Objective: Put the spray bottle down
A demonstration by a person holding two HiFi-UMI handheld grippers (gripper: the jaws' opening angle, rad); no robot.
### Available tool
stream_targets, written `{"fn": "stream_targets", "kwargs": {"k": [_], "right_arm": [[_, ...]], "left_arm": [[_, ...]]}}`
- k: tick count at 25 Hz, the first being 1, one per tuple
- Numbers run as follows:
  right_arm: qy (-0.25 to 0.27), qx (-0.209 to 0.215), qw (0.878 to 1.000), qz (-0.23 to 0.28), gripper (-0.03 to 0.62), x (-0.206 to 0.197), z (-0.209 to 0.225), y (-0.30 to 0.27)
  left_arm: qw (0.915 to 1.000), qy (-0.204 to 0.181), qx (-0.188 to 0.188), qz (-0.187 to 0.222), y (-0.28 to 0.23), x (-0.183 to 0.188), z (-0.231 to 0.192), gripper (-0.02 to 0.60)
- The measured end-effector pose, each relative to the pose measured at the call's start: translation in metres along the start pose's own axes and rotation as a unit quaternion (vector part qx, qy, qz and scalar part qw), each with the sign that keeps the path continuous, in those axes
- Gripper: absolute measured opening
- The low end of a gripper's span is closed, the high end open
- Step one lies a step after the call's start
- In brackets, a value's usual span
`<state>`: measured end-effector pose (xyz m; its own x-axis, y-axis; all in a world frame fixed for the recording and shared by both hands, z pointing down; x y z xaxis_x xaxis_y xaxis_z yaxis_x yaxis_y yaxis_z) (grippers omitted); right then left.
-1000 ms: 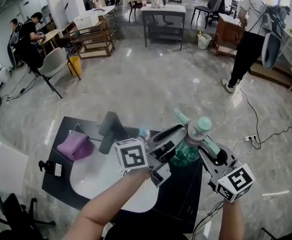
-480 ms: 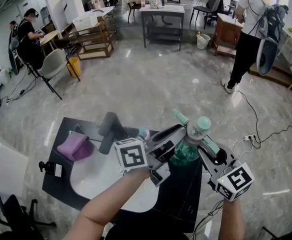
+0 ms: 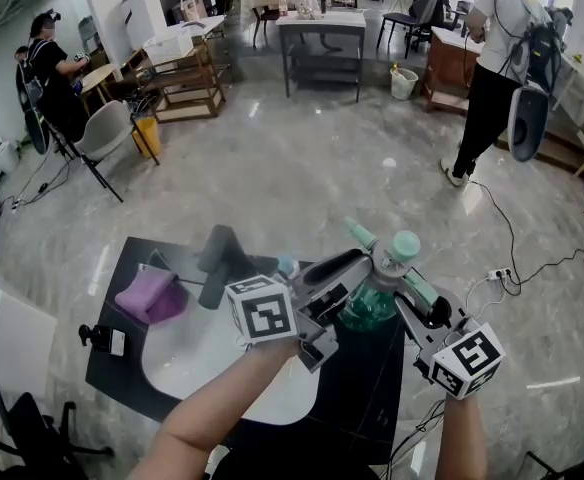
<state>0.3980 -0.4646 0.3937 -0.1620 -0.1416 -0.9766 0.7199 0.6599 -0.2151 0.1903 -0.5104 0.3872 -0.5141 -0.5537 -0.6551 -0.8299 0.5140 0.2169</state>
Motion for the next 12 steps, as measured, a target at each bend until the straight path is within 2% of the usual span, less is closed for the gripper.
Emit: {"fn": "stream_targets", "kwargs": {"k": [4,12], "right_arm": [[0.000,-0.007,1.000,-0.003,0.060,-0.0005,-0.0009,-0.0011],[-0.013,-0.029,0.999,0.002,0.064,-0.0025,-0.0018,0.0016]], "left_arm": [[0.9986,-0.049,0.012,-0.017,0.0031,-0.0003,0.0012,0.117],[0.9930,-0.108,0.036,-0.034,0.0095,-0.0054,0.0053,0.117]]}}
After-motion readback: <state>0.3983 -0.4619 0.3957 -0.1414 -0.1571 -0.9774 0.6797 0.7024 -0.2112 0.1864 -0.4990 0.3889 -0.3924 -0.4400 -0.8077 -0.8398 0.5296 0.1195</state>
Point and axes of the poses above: the fingertips, and each gripper's own axes: y backward along the fingers, z to its right, x out of its top, the point moved 9 cm from there along y, backward along the fingers, and after that the axes turned 1 degree about -x, right-handed, at the moved point
